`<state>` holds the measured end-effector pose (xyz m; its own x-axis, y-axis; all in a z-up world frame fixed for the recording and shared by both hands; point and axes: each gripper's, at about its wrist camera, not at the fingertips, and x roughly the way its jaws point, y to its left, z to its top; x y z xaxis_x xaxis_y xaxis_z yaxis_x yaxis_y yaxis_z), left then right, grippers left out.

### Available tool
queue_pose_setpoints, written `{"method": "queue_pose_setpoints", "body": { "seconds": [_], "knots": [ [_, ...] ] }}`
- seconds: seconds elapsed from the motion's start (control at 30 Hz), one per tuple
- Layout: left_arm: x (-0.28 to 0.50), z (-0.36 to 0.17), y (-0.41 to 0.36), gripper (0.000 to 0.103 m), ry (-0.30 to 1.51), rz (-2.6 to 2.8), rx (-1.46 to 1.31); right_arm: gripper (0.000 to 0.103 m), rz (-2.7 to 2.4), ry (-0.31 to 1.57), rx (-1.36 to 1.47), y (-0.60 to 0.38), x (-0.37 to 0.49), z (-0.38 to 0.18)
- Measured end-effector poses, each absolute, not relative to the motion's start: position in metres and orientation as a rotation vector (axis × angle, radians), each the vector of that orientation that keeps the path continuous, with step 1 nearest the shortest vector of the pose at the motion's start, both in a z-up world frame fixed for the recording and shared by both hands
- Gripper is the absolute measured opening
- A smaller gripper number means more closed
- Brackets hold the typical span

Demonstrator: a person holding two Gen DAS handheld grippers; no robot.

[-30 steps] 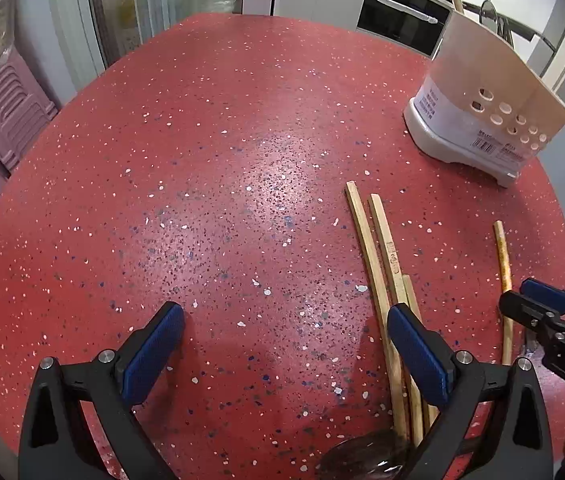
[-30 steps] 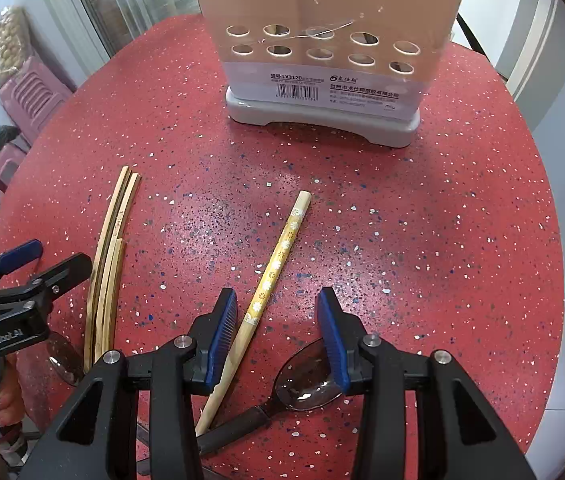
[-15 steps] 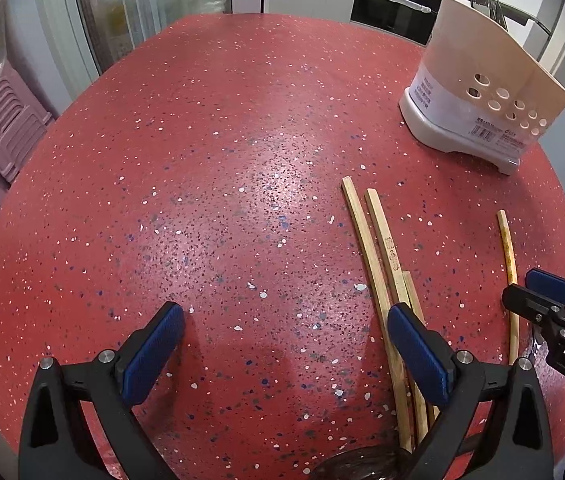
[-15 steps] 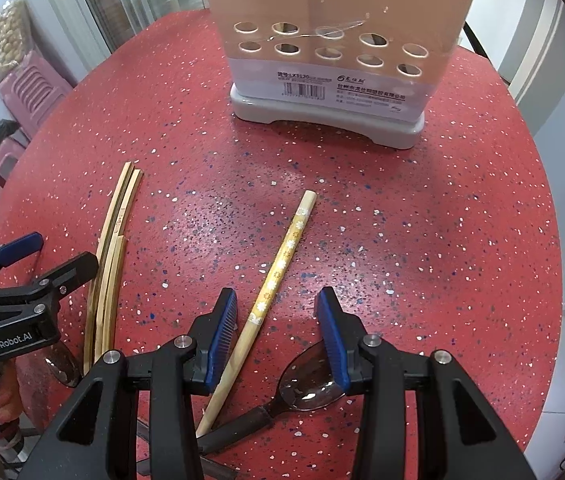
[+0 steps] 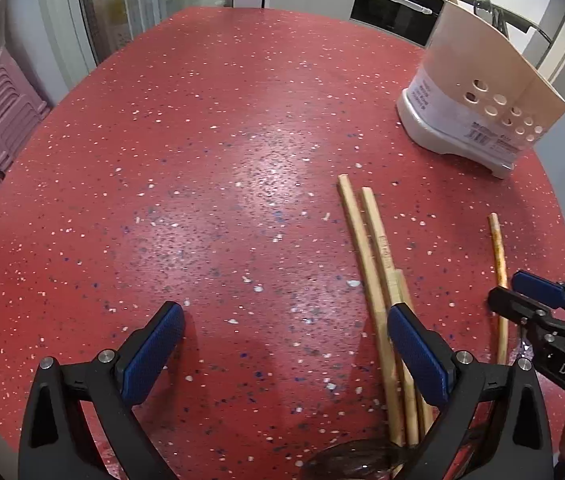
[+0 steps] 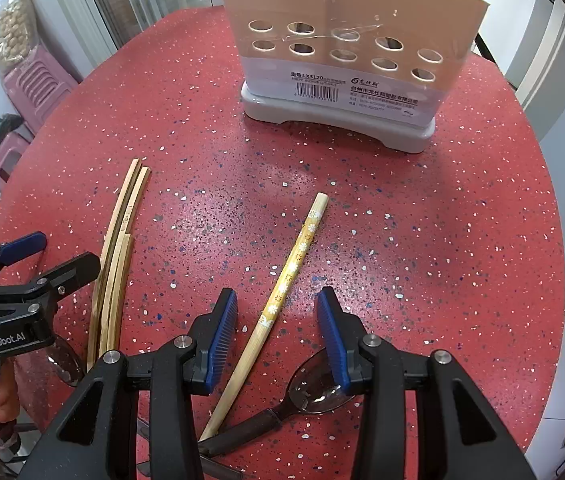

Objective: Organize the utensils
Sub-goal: 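Position the right tool over the yellow-patterned chopstick, then grasp the yellow chopstick with the right tool while the left tool grasps a wooden chopstick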

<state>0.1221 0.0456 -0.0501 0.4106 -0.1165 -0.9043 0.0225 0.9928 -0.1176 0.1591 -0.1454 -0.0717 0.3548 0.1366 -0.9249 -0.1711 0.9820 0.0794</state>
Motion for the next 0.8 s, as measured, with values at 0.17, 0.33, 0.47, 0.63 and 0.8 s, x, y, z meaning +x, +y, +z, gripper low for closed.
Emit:
{"method": "queue_pose_setpoints", "body": {
  "seconds": [0.17,0.33,0.47,0.63,0.8],
  "knots": [
    [0.122,-0.051,0.034,0.103,1.146,-0.085,-0.031,0.046,0.199,1.189,-0.036,-0.151,0.16,-0.074],
    [0.123,-0.049,0.03,0.103,1.153,-0.086,-0.016,0.045,0.197,1.191,-0.041,-0.149,0.156,-0.074],
    [0.126,-0.048,0.029,0.103,1.165,-0.08,-0.016,0.045,0.189,1.196,-0.042,-0.148,0.155,-0.073],
    [0.129,-0.052,0.016,0.103,1.173,-0.085,0.046,0.043,0.178,1.196,-0.075,-0.14,0.157,-0.074],
    [0.132,-0.049,0.014,0.103,1.183,-0.099,0.051,0.023,0.162,1.2,-0.084,-0.144,0.158,-0.073]
  ]
}}
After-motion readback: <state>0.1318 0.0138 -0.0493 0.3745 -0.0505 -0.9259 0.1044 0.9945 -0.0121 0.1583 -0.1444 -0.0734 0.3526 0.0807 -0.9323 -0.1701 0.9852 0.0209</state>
